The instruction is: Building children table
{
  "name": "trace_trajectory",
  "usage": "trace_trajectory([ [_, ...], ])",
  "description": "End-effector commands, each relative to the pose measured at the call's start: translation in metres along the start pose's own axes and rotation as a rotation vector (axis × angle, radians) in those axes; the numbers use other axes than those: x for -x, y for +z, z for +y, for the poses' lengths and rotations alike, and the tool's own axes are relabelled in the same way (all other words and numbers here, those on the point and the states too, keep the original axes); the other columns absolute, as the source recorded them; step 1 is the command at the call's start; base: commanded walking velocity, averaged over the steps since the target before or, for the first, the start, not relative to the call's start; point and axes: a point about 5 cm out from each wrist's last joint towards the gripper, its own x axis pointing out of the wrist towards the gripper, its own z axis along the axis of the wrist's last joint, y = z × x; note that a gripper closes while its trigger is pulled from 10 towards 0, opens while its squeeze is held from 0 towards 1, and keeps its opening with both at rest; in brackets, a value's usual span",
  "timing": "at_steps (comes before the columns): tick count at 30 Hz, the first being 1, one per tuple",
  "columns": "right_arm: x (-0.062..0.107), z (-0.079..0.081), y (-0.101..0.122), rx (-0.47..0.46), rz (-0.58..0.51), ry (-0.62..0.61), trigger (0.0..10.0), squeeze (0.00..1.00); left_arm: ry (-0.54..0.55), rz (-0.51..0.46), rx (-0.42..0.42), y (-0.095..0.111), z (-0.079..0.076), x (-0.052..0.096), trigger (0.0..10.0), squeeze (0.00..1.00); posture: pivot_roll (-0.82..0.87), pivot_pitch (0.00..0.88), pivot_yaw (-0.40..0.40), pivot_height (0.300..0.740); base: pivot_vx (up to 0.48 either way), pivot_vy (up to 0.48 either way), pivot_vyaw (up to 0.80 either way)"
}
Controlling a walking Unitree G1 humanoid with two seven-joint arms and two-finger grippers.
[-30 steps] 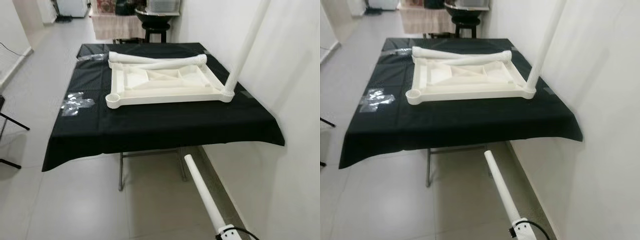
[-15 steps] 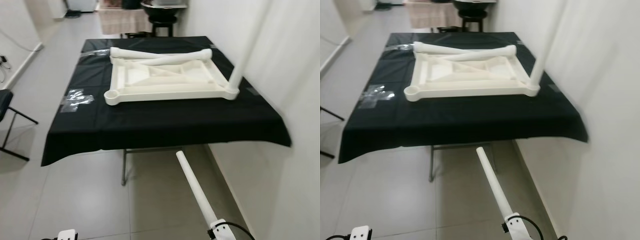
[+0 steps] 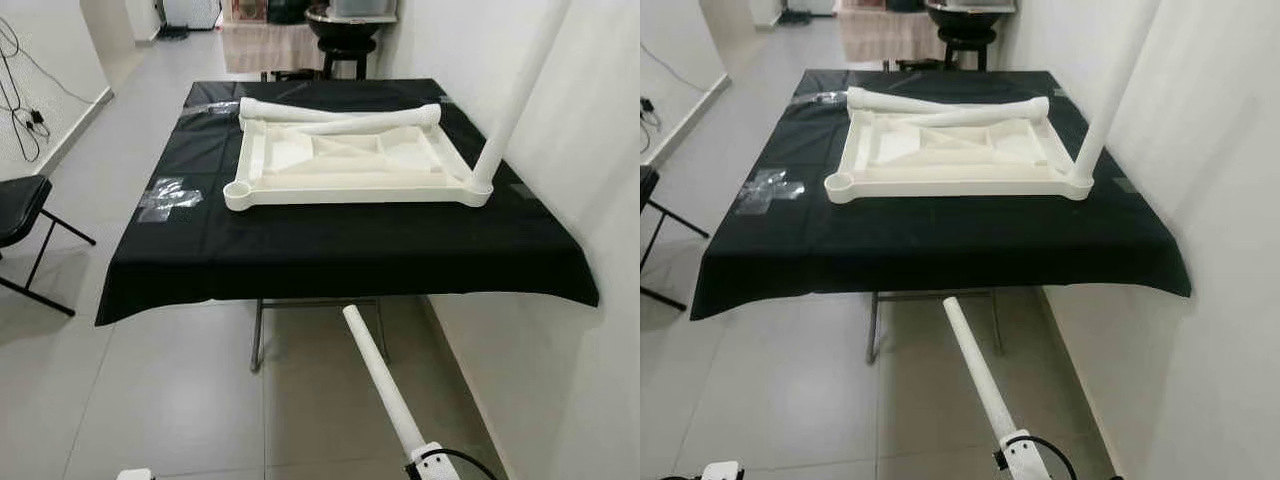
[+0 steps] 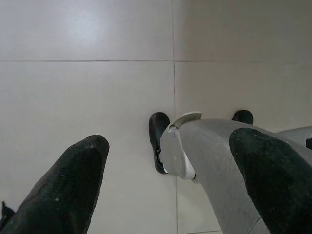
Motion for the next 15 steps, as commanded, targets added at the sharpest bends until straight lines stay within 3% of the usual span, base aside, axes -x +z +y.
trace_trajectory([
  [1,0.0,0.002,-0.005,-0.032,0.021,-0.012,10.0,0.0,-0.012,0.022,-0.057,-0.003,0.003,0.002,10.0,0.0,0.06,0.132,-0.038,0.74,0.0,0.0,0.0],
  [5,0.0,0.005,-0.001,-0.097,0.013,-0.023,10.0,0.0,-0.038,0.02,-0.134,0.0,-0.004,-0.001,10.0,0.0,0.05,0.116,-0.027,0.74,0.0,0.0,0.0],
  [15,0.0,0.0,-0.006,-0.096,0.013,-0.023,10.0,0.0,-0.028,0.0,-0.113,0.003,-0.008,-0.003,10.0,0.0,0.05,0.116,-0.03,0.74,0.0,0.0,0.0],
])
